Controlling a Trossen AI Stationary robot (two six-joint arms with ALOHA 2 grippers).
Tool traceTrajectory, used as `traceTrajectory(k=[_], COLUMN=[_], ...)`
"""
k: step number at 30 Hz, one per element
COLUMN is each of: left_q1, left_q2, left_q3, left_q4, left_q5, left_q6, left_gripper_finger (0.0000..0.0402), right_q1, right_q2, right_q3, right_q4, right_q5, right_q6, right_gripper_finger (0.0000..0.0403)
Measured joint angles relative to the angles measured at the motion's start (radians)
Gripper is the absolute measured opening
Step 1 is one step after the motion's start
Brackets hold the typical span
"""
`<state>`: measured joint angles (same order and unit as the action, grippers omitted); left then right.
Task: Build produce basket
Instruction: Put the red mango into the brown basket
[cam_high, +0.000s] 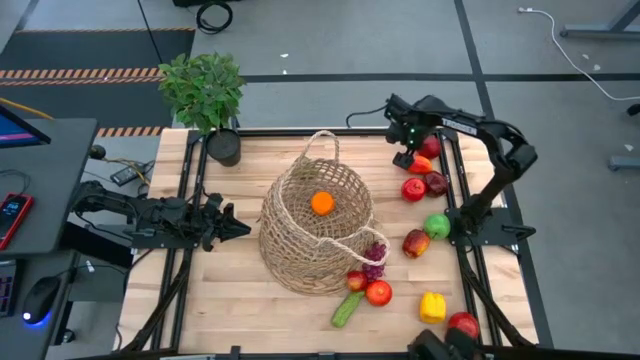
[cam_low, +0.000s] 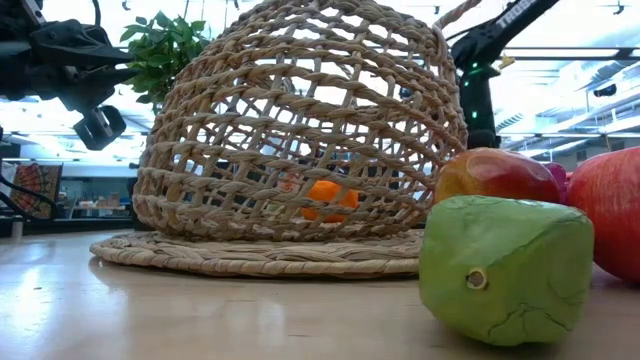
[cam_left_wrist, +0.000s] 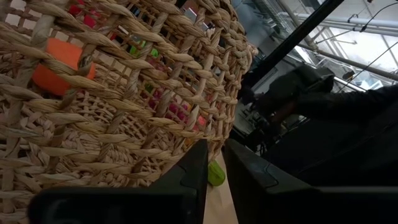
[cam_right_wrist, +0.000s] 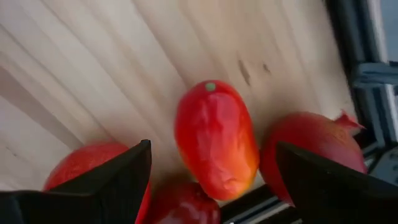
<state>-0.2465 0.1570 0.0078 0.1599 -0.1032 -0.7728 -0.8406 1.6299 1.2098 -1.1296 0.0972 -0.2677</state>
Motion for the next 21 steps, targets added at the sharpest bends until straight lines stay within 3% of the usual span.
traceTrajectory(k=[21], left_q1=[0.0], left_q2=[0.0], left_q3=[0.0], left_q4=[0.0], left_q5=[0.0], left_q6=[0.0], left_gripper_finger=[0.0058], right_q1=[0.028], right_q2=[0.139], right_q3=[-0.055], right_q4=[0.074], right_q5=[0.074], right_q6=[-0.095], right_gripper_finger=[0.0344])
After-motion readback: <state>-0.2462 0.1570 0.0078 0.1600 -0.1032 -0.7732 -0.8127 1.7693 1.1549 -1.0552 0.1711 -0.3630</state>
